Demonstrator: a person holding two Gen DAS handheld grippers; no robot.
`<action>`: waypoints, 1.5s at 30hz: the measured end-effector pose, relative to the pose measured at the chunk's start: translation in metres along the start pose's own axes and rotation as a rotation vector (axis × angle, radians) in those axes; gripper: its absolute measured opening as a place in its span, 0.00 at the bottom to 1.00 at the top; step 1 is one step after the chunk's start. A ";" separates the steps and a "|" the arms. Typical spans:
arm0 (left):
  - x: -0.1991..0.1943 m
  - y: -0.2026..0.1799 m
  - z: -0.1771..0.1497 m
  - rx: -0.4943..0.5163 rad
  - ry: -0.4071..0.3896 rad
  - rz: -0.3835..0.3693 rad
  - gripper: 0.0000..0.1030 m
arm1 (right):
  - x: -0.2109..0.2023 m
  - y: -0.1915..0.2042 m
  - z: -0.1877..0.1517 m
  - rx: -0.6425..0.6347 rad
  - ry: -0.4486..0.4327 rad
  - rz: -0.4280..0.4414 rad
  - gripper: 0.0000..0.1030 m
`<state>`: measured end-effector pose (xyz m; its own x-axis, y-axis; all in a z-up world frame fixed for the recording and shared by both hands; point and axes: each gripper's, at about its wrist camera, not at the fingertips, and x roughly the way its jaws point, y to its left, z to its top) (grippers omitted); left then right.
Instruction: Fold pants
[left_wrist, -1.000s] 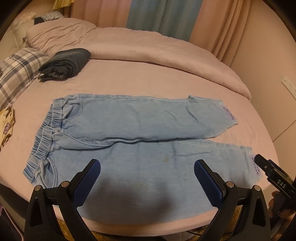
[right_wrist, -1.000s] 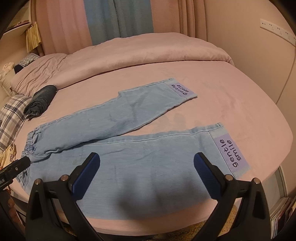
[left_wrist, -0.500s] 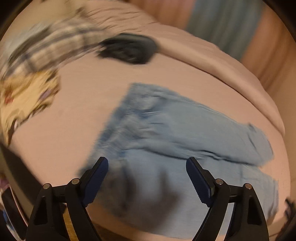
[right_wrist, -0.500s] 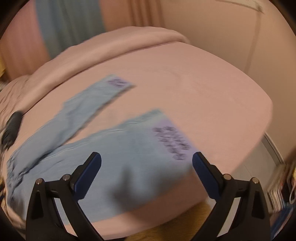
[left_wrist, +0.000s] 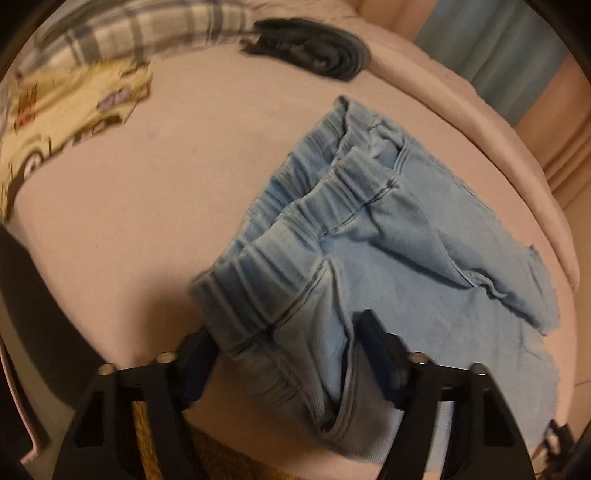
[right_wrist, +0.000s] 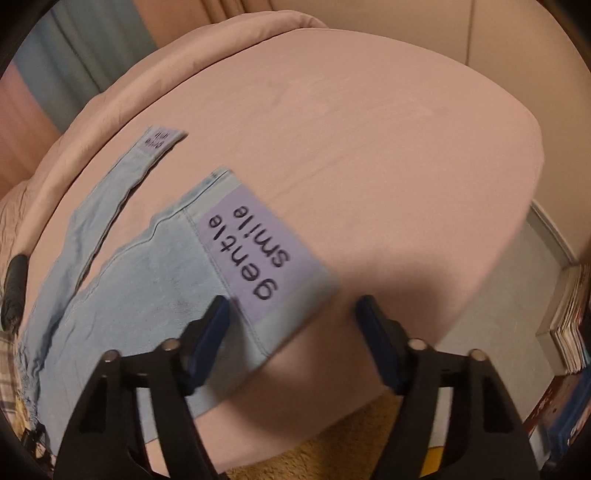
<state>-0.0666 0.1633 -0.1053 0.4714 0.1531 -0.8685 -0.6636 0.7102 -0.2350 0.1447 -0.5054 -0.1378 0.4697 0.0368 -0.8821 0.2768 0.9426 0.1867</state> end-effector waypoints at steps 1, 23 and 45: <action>-0.001 -0.001 0.000 -0.003 -0.005 -0.007 0.49 | 0.001 0.005 -0.001 -0.028 -0.018 -0.029 0.56; -0.021 -0.003 -0.010 0.084 0.051 0.064 0.45 | 0.018 0.014 0.027 -0.090 -0.093 -0.115 0.18; -0.065 -0.043 0.042 0.060 -0.158 -0.143 0.84 | -0.031 0.140 0.067 -0.249 -0.118 0.084 0.80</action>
<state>-0.0443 0.1520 -0.0205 0.6465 0.1507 -0.7479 -0.5499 0.7715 -0.3199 0.2252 -0.3967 -0.0558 0.5802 0.0930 -0.8091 0.0257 0.9909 0.1323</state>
